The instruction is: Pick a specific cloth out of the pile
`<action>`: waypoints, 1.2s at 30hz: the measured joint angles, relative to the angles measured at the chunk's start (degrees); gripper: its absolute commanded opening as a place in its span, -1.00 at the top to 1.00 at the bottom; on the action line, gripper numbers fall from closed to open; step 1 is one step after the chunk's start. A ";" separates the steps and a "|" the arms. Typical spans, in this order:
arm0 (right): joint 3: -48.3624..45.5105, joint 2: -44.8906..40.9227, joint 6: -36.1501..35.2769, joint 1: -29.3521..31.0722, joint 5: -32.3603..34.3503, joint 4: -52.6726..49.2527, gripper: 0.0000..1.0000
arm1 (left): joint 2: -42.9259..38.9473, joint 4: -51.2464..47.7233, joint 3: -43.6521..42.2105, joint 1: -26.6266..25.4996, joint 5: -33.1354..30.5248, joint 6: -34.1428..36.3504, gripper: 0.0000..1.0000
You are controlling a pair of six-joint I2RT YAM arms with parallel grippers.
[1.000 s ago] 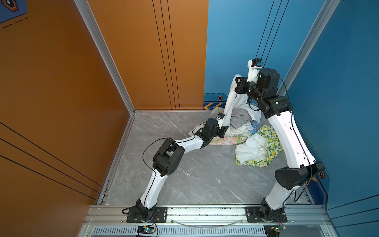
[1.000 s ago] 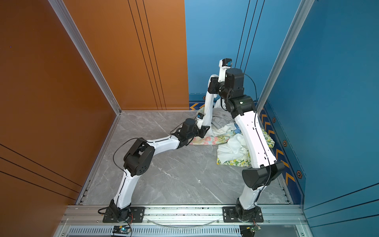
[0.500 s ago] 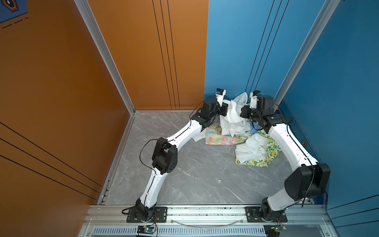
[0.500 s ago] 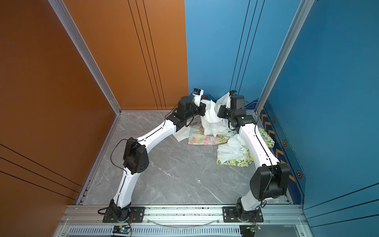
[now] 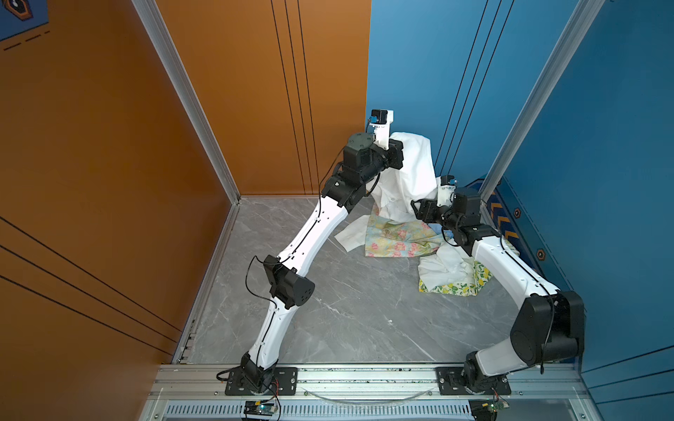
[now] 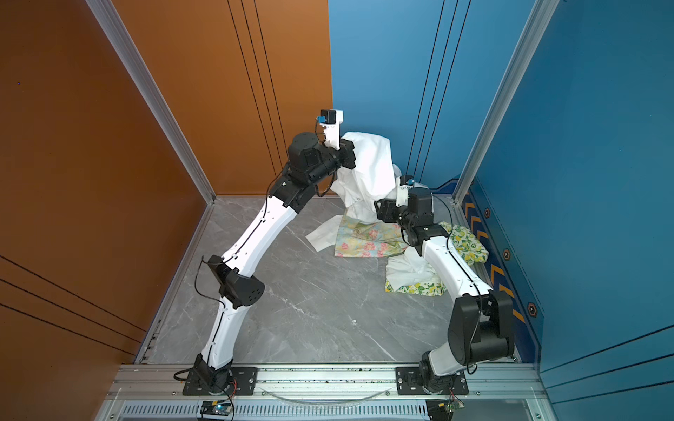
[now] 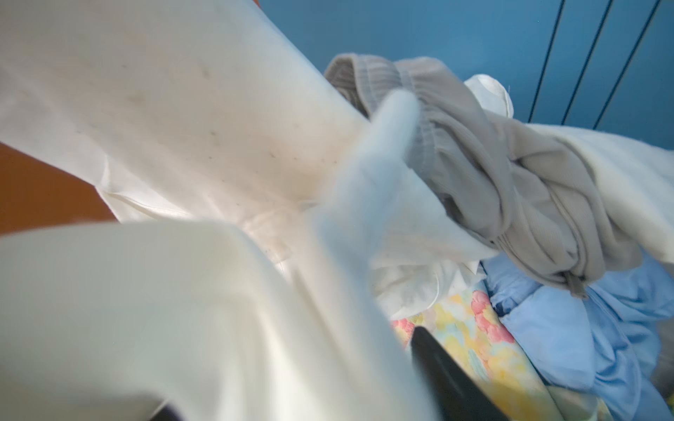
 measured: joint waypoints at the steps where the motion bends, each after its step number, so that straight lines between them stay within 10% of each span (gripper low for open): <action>1: -1.09 0.07 -0.28 0.66 -0.15 1.53 -0.72 | -0.50 -0.98 -0.87 0.04 0.00 0.09 1.00; 36: -9.25 10.47 0.09 9.57 0.11 38.14 -1.00 | -14.21 -5.01 2.14 4.76 0.46 -0.61 1.00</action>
